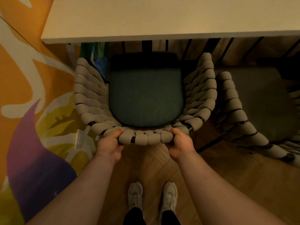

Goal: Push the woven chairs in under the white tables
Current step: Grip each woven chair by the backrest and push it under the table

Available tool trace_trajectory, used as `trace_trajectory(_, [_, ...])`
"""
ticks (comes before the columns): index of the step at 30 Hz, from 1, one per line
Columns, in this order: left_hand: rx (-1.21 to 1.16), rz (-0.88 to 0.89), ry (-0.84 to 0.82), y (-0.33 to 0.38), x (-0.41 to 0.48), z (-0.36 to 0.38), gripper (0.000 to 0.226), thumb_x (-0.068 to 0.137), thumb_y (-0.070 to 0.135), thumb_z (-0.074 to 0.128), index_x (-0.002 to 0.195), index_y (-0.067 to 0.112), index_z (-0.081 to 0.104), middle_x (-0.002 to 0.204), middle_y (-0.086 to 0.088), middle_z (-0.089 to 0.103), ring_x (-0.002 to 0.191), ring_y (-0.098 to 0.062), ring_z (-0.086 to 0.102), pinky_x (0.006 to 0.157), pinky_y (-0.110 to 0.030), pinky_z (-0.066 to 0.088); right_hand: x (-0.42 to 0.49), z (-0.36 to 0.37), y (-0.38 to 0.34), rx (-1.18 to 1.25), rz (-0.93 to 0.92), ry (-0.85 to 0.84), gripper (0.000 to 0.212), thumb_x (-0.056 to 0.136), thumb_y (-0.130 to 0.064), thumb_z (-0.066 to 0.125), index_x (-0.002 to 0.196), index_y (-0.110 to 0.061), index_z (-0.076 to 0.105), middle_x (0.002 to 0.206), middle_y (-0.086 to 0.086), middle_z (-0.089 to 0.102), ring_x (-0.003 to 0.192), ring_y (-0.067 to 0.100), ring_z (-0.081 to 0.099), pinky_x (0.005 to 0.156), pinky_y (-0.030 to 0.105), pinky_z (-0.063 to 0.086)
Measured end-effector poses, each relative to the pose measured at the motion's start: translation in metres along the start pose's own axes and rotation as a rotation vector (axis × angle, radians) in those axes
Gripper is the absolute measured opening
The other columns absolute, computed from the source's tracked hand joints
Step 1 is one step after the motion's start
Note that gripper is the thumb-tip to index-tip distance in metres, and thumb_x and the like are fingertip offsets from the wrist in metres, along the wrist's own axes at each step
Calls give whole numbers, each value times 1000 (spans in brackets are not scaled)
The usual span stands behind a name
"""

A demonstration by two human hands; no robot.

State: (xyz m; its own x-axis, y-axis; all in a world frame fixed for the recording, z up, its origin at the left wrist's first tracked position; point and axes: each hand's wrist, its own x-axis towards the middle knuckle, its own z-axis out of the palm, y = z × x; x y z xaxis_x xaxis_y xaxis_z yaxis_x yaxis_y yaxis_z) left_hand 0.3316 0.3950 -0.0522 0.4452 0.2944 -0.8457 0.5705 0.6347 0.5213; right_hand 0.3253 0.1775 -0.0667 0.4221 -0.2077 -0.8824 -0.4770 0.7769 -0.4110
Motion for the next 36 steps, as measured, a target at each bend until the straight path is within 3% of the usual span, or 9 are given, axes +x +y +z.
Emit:
trace_trajectory(3, [207,151,108,7,3,9,34,90,16,84,117,20,64,121,-11,71,108,-28,70,96,-51,61,7,6,-11,-271,-149,58,44,92,-10,80,131,-16,59,117,10,72,104,30,73,96,54,62])
trace_trajectory(7, [551,202,285,16,1,15,71,87,39,87,143,9,55,122,-11,67,92,-24,63,79,-41,57,-5,7,-21,-627,-358,216,64,86,-28,90,136,-13,53,116,6,70,91,16,67,83,37,57])
trace_trajectory(10, [901,462,432,16,2,7,117,79,47,92,166,19,19,166,-16,34,138,-38,50,104,-54,51,-12,-5,-25,-1058,-807,301,100,84,-34,90,162,-19,30,163,8,44,148,28,44,116,44,44])
trace_trajectory(13, [1323,822,260,19,4,2,99,89,44,82,168,32,24,177,-6,14,161,-42,7,125,-65,28,-11,-11,-34,-1610,-1096,107,68,102,-42,63,163,-26,39,178,2,20,164,23,8,132,51,6])
trace_trajectory(16, [1643,928,-12,29,9,-3,67,91,75,59,149,42,57,176,2,21,163,-30,0,127,-59,-10,-6,-10,-49,-1976,-1080,-242,62,102,-70,37,144,-34,65,163,-8,50,158,16,30,131,54,2])
trace_trajectory(18, [1839,980,-212,35,10,-1,90,78,99,39,146,42,60,170,9,35,162,-18,14,125,-54,-20,-2,-6,-60,-2117,-1072,-383,79,86,-88,39,141,-38,65,144,-14,65,142,14,51,130,54,18])
trace_trajectory(21, [2184,873,-389,38,15,19,111,65,107,40,155,43,48,159,22,47,151,-7,38,131,-51,7,7,10,-68,-2338,-1021,-418,62,76,-81,63,126,-43,65,108,-19,69,102,10,64,100,43,53])
trace_trajectory(24, [2247,878,-378,41,21,34,64,82,80,62,137,47,62,115,23,68,105,-3,64,95,-30,55,16,29,-72,-2423,-913,-460,33,84,-63,72,110,-42,67,85,-16,64,78,6,62,73,34,58])
trace_trajectory(36, [2270,826,-283,64,44,71,38,87,66,70,121,49,67,89,21,65,88,0,63,75,-24,53,47,67,-96,-2438,-934,-460,23,87,-55,71,105,-41,69,78,-15,62,69,3,57,63,31,52])
